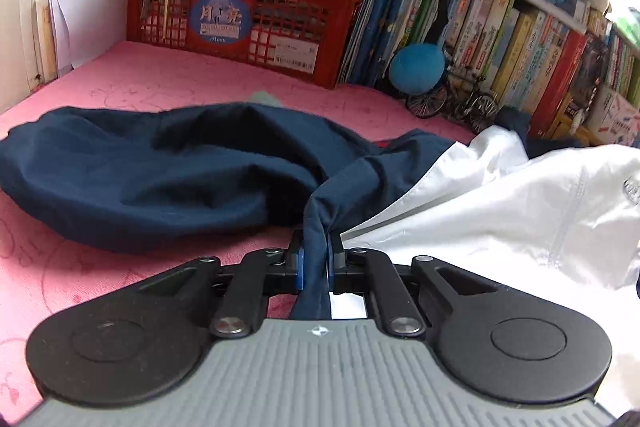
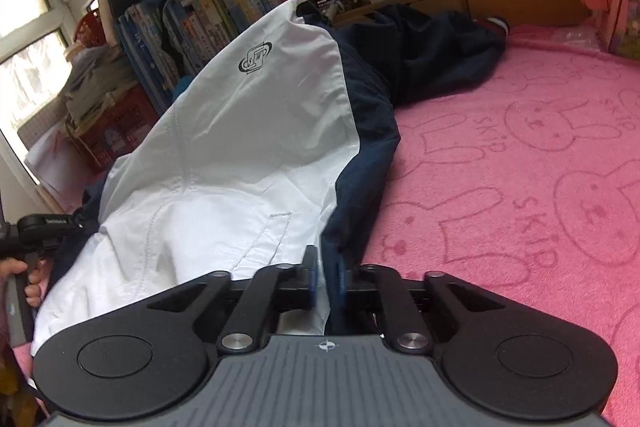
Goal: Fold clothes
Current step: 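Grasp the jacket front edge with the left gripper while the right gripper grasps the navy side panel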
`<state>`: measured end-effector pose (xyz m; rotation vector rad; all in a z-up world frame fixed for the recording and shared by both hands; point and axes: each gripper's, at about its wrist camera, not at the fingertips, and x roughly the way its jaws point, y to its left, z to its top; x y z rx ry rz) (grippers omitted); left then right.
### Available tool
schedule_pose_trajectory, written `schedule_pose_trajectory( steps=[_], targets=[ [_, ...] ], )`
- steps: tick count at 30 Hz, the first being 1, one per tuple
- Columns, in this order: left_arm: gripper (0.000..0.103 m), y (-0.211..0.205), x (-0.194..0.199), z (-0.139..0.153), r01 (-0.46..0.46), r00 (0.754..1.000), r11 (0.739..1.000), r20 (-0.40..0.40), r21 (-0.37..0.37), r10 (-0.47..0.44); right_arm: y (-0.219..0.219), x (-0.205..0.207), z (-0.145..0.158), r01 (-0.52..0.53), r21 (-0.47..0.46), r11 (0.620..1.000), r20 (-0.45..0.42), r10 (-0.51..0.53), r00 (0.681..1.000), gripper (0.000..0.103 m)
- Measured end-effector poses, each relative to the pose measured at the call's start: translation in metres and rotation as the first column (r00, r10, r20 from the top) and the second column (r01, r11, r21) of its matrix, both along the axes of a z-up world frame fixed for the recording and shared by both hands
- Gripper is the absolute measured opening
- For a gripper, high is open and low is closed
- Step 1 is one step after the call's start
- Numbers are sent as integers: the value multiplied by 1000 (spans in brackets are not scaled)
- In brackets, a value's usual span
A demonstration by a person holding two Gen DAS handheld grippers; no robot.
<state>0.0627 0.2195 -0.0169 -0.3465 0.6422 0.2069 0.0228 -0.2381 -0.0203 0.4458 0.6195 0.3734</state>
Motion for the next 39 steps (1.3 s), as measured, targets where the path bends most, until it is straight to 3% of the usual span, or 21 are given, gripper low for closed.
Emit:
schedule_pose_trajectory(
  steps=[3,5,7,8,10,11,12,13,15,17,23,27,29,31,32,33,35,39],
  targets=[
    [8,7,-19,20,24,997,999,76,-45,-20,-9,-16,21,-16,56,998,55,12,998,6],
    [7,8,-30,34,40,992,999,118,-9,-39,-24,-45,53,5,46,999,161,-12,987,5],
    [7,9,-35,39,56,991,998,124,24,-59,-32,-57,67,14,-1,1000,197,-13,980,6],
    [7,10,-36,39,67,991,997,113,28,-70,-35,-61,72,18,-29,999,208,-11,978,12],
    [7,12,-34,31,101,992,995,81,0,-101,-38,-61,75,31,-82,996,203,-13,979,48],
    [8,12,-35,26,114,991,993,73,-24,-112,-36,-54,69,42,-108,993,173,-23,985,77],
    [15,11,-35,22,130,990,990,64,-50,-127,-33,-43,60,47,-115,992,132,-31,991,81],
    [21,11,-36,17,148,988,986,55,-77,-144,-29,-30,48,39,-108,993,85,-30,996,81],
    [44,8,-37,9,165,986,981,41,-106,-161,-16,-6,26,24,-110,994,19,-22,1000,81],
    [57,6,-35,2,184,983,974,28,-130,-182,1,14,11,-3,-141,990,-22,0,1000,81],
    [59,7,-34,-16,224,974,944,19,-242,-226,40,57,-14,-77,-197,977,-99,59,993,80],
    [79,8,-36,-23,266,964,928,44,-261,-264,40,63,-16,-95,-177,980,-103,77,992,76],
    [80,3,-31,-28,292,956,931,57,-220,-287,36,64,-16,-109,-159,981,-106,93,990,70],
    [56,-5,-26,-27,281,960,949,36,-146,-279,33,67,-16,-119,-121,986,-118,105,987,54],
    [16,-7,-23,-26,262,965,956,17,-134,-262,30,70,-17,-119,-85,989,-137,107,985,36],
    [5,-10,-21,-26,243,969,962,-2,-122,-245,28,72,-19,-116,-48,992,-157,107,982,20],
    [2,-6,-25,-23,258,966,949,38,-180,-255,23,69,-19,-127,41,991,-160,132,978,10],
    [2,-3,-45,-8,302,952,931,112,-206,-284,10,43,3,-174,177,969,-54,187,981,8]
  ],
)
